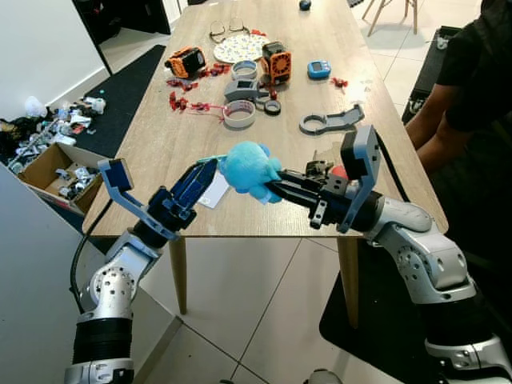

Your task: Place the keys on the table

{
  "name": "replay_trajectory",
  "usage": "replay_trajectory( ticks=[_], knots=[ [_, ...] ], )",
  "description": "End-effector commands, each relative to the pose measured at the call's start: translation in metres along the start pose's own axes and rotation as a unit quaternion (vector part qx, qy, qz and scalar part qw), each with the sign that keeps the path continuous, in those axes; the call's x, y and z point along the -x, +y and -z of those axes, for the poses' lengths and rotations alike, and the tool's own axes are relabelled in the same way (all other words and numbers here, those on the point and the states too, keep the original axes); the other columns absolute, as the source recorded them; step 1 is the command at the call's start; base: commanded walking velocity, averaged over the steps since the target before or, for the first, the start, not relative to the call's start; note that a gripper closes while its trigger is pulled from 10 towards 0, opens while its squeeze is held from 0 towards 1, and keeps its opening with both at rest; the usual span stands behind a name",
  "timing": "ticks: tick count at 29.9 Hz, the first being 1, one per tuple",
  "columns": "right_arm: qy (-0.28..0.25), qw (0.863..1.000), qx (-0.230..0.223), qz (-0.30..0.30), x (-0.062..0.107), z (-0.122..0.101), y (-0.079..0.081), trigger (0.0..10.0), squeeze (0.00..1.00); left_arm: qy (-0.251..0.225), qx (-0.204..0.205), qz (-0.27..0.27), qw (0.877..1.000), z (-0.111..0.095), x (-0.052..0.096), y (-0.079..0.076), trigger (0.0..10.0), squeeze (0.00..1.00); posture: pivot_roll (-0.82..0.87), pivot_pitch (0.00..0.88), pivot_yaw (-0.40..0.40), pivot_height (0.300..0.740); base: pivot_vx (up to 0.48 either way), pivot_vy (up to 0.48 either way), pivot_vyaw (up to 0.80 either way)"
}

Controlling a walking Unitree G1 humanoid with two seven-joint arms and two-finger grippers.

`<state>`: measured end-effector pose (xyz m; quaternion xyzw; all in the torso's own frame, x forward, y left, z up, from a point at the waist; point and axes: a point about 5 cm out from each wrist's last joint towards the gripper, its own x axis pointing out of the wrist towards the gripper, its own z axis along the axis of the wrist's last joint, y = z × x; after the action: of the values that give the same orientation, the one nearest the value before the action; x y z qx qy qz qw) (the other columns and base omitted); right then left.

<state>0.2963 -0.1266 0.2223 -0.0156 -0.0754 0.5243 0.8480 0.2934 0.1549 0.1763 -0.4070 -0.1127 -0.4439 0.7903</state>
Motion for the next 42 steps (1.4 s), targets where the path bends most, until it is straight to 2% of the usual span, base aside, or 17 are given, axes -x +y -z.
replay_trajectory(
  ticks=[1,17,28,31,32,33,42],
  knots=[
    [-0.004,1.000,0.002,-0.007,-0.004,0.000,0.002,0.0,0.00,-0.007,0.002,0.004,1.000,0.000,0.001,-0.001,10.0,0.00,-0.11,0.141,0.122,0.740,0.000,0.000,0.00],
    [-0.001,0.998,-0.009,-0.057,-0.010,0.002,0.015,0.0,0.00,-0.017,-0.002,-0.007,1.000,-0.002,0.001,0.002,10.0,0.00,-0.11,0.142,0.117,0.740,0.000,0.000,0.00],
    [0.000,0.999,-0.005,-0.047,-0.009,0.002,0.013,0.0,0.00,-0.018,-0.003,-0.008,1.000,-0.004,0.000,0.002,10.0,0.00,-0.11,0.137,0.118,0.740,0.000,0.000,0.00],
    [-0.005,0.999,-0.005,-0.038,-0.009,0.001,0.011,0.0,0.00,-0.017,-0.003,-0.009,1.000,-0.004,0.000,0.003,9.5,0.00,-0.11,0.138,0.121,0.740,0.000,0.000,0.00],
    [-0.007,0.999,-0.005,-0.038,-0.009,0.001,0.011,0.0,0.00,-0.018,-0.001,-0.011,1.000,-0.004,0.001,0.003,2.1,0.00,-0.11,0.141,0.122,0.740,0.000,0.000,0.00],
    [-0.007,0.999,-0.005,-0.038,-0.009,0.000,0.011,0.0,0.00,-0.019,0.000,-0.012,1.000,-0.004,0.001,0.003,0.0,0.00,-0.11,0.141,0.122,0.740,0.000,0.000,0.00],
    [-0.006,0.999,-0.007,-0.041,-0.009,0.002,0.013,0.0,0.00,-0.021,0.005,-0.007,1.000,-0.004,0.001,0.002,0.0,0.00,-0.11,0.143,0.123,0.740,0.000,0.000,0.00]
  ],
)
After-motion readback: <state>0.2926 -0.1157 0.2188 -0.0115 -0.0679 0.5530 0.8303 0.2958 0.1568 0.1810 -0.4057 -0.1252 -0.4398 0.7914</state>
